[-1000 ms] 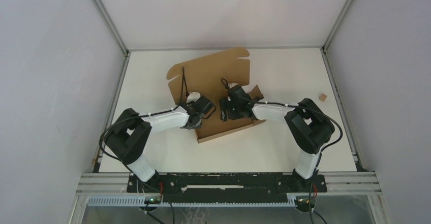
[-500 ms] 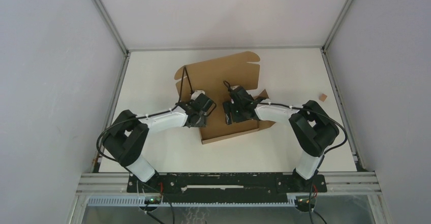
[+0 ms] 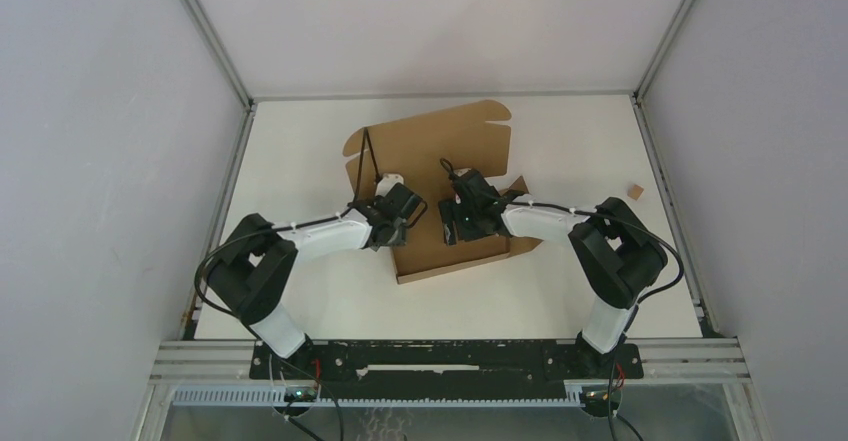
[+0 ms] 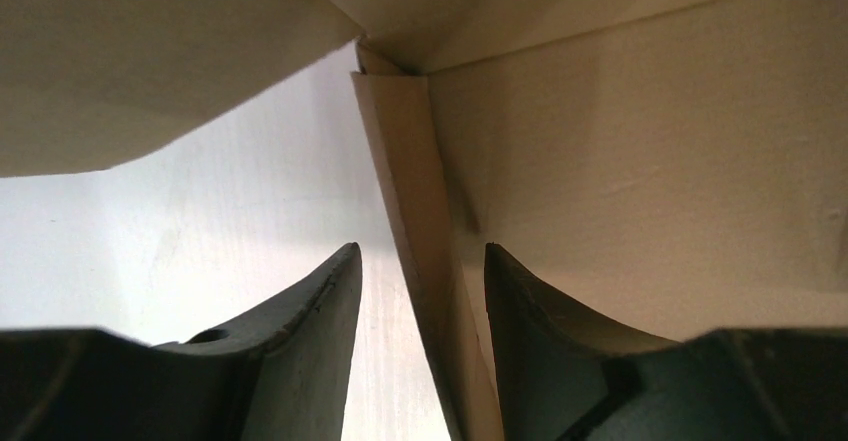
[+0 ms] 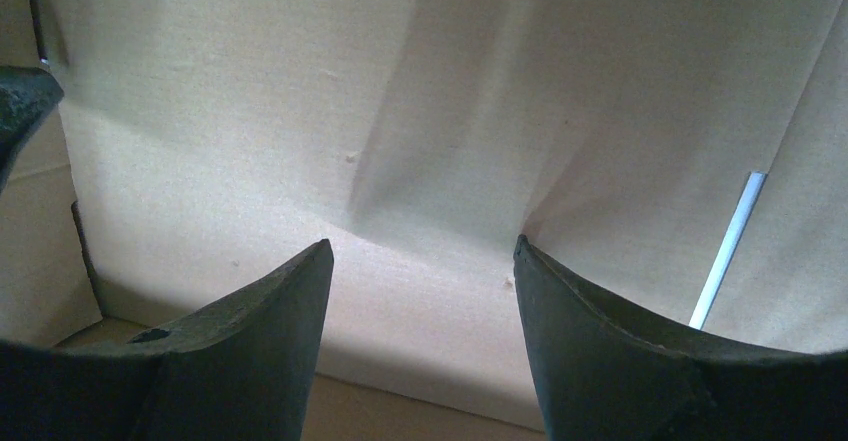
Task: Fold the paper box
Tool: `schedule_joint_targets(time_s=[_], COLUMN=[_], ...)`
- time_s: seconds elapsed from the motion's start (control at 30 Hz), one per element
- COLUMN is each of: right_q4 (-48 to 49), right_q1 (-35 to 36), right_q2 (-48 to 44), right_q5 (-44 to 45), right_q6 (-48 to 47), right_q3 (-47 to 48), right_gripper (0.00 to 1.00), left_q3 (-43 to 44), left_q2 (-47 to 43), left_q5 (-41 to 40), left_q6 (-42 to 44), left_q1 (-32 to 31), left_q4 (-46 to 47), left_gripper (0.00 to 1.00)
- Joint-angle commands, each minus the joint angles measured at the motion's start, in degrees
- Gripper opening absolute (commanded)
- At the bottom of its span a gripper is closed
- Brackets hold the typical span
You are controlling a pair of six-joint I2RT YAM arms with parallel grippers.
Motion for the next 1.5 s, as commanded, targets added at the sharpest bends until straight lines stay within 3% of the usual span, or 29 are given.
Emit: schedule_joint_targets(time_s=[0.0, 0.33, 0.4, 0.53, 0.63, 0.7, 0.97, 1.33, 1.47], right_q4=[-4.4, -3.8, -3.6, -3.6, -3.6, -3.7, -3.5, -1.9, -1.0], right_q1=[-0.5, -0.5, -0.5, -0.3, -0.3, -0.2, -0.2, -0.5, -1.1], right_q2=[0.7, 1.1, 1.2, 1.2, 1.1, 1.0, 0.8, -2.4, -3.8], right_q5=[-1.1, -1.6, -1.7, -1.7, -1.8, -1.9, -2.5, -1.3, -2.3], right_q6=[-0.5, -0.5, -0.6, -0.5, -0.5, -0.5, -0.3, 0.7, 0.5], right_q3=[-2.2, -2.3, -2.4, -2.4, -2.4, -2.4, -2.4, -4.1, -4.0], right_gripper=[0.76, 0.76, 0.76, 0.76, 0.76, 0.76, 0.76, 0.78, 0.78], left_q3=[2.1, 4.5, 5.0, 5.0, 4.8, 4.4, 3.2, 5.2, 6.4], left_q2=[-2.8, 0.1, 1.0, 2.0, 2.0, 1.7, -0.5, -6.6, -6.9], left_q5=[-6.9, -13.3, -13.3, -13.2, -13.2, -13.3, -15.4, -15.9, -15.0], left_q6=[0.1, -1.5, -1.5, -1.3, -1.5, -1.8, -3.3, -5.0, -4.3], left_q1=[0.3, 0.3, 0.3, 0.3, 0.2, 0.2, 0.2, 0.1, 0.1], left_q4=[2.0, -0.3, -0.4, -0.1, -0.3, -0.4, -3.1, -5.9, -5.3], left_gripper=[0.53, 0.50, 0.45, 0.19, 0.14, 0.17, 0.48, 0.50, 0.54])
